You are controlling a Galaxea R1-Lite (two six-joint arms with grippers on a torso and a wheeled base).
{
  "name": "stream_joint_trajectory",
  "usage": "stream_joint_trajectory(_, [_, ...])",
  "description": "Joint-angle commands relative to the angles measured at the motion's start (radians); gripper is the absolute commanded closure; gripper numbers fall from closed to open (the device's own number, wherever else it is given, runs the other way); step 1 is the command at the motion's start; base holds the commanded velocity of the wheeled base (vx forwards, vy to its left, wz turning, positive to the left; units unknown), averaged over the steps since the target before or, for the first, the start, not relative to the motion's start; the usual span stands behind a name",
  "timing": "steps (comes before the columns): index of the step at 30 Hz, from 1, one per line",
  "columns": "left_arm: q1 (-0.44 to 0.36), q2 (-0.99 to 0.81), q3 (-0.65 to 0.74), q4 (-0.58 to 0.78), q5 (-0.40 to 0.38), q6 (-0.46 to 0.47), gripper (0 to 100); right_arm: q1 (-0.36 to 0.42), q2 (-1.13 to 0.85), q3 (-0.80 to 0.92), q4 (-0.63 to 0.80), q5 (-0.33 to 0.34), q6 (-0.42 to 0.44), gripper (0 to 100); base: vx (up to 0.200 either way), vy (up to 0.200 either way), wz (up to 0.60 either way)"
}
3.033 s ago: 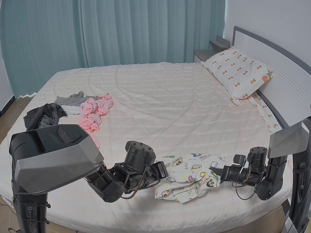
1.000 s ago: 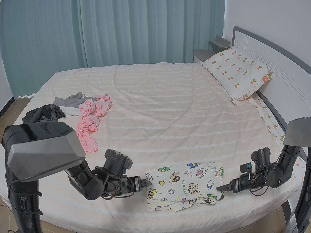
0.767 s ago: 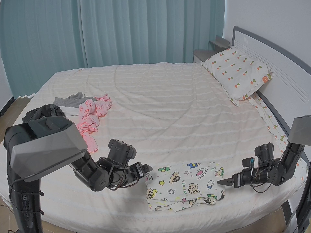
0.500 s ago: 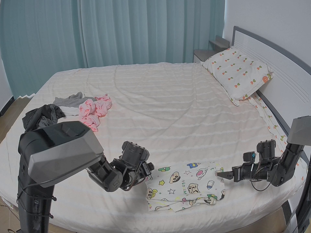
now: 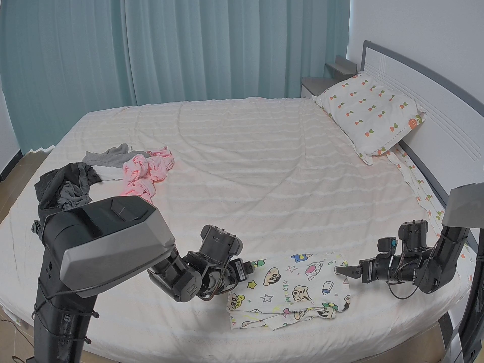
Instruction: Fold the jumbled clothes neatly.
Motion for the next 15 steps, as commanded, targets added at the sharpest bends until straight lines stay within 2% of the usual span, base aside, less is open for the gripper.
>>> stream_joint_trajectory(1, [0.001, 0.001, -0.008, 0.027, -0.012, 0.034, 0, 0.0, 0.004, -0.005, -0.001, 0.001, 0.001, 0, 0.0, 0.0, 0.0])
stream_joint_trajectory(6, [0.001, 0.004, -0.016, 0.047, -0.011, 0.077, 0, 0.005, 0.004, -0.007, -0.001, 0.001, 0.004, 0, 0.0, 0.0, 0.0])
stream_joint_trajectory(7, [0.001, 0.004, -0.016, 0.047, -0.011, 0.077, 100, 0.005, 0.004, -0.007, -0.001, 0.001, 0.004, 0, 0.0, 0.0, 0.0])
stream_joint_trajectory(15, [0.0, 0.04, -0.071, 0.044, 0.031, 0.064, 100, 0.007, 0.004, -0.005, -0.001, 0.004, 0.004, 0, 0.0, 0.0, 0.0])
